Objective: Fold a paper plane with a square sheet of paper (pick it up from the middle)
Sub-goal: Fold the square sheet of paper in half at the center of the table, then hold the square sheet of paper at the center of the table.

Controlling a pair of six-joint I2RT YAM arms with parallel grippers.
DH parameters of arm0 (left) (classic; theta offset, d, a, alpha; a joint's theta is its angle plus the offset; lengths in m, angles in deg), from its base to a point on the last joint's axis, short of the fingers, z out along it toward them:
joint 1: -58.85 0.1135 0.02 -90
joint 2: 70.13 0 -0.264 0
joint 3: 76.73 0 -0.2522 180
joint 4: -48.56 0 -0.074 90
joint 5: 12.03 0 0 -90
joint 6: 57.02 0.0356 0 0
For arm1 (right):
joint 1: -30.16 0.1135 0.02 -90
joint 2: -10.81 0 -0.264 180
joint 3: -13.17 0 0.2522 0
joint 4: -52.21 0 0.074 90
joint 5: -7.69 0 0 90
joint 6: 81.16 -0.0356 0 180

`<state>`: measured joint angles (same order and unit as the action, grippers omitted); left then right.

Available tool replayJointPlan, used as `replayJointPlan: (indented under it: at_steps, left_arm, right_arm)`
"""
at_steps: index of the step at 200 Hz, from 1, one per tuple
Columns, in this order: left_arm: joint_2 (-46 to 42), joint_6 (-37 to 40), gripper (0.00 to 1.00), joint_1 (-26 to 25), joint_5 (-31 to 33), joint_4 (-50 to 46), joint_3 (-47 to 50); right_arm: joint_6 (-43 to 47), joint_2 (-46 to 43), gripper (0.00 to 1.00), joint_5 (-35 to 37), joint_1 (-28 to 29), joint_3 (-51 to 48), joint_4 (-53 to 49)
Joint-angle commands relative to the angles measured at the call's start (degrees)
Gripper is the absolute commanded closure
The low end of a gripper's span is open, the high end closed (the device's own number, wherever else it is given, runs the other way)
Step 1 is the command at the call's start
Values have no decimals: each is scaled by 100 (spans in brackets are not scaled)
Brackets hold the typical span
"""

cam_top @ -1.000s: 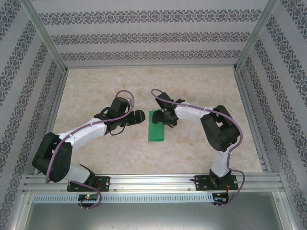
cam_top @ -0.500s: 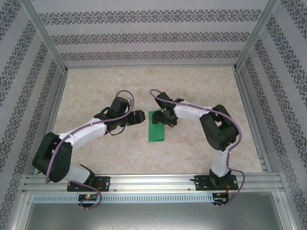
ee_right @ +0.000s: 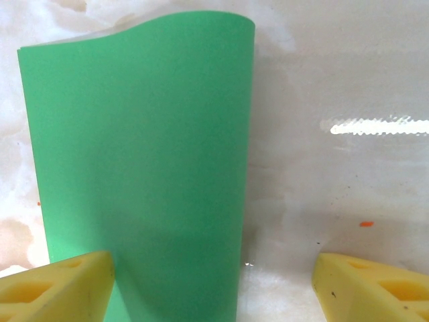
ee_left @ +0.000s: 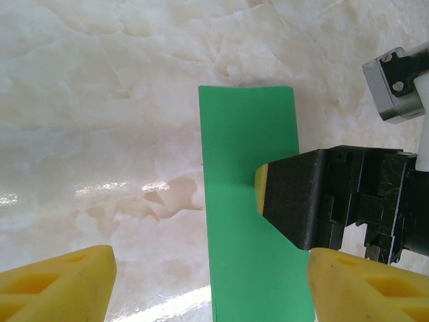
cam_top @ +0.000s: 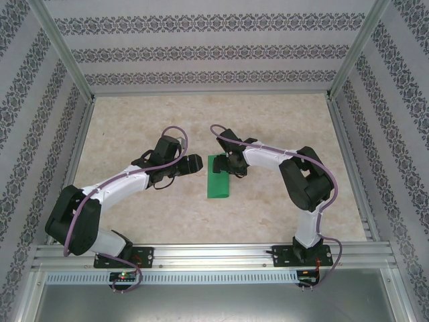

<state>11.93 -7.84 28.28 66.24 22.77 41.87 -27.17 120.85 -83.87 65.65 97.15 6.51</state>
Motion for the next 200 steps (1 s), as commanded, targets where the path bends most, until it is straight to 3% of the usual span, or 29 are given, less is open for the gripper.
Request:
replayJointPlan:
  at_steps: [1,47,71,103,135,200]
  left_arm:
    - [-14,82,27,-78,-89,-56,-35]
    - [69,23,41,-76,-140,-27,-26]
    - [264,-28,60,-76,-289,41,-83]
    - [775,-176,100,-82,-691,135,-307]
    - [1356,-288,100,-166,-1060,174,-619]
    - [1967,-549,100,-386,-1200,359,-907]
  right_arm:
    - [-22,338,20,47,-59,-166,153]
    - [86,403,20,175,-35,-113,-29]
    - [33,413,20,177,-38,-131,-2]
    - [2,448,20,145,-35,-113,18]
    - [-2,431,19,156,-30,-131,4]
    - [-16,457,19,112,-24,-148,56]
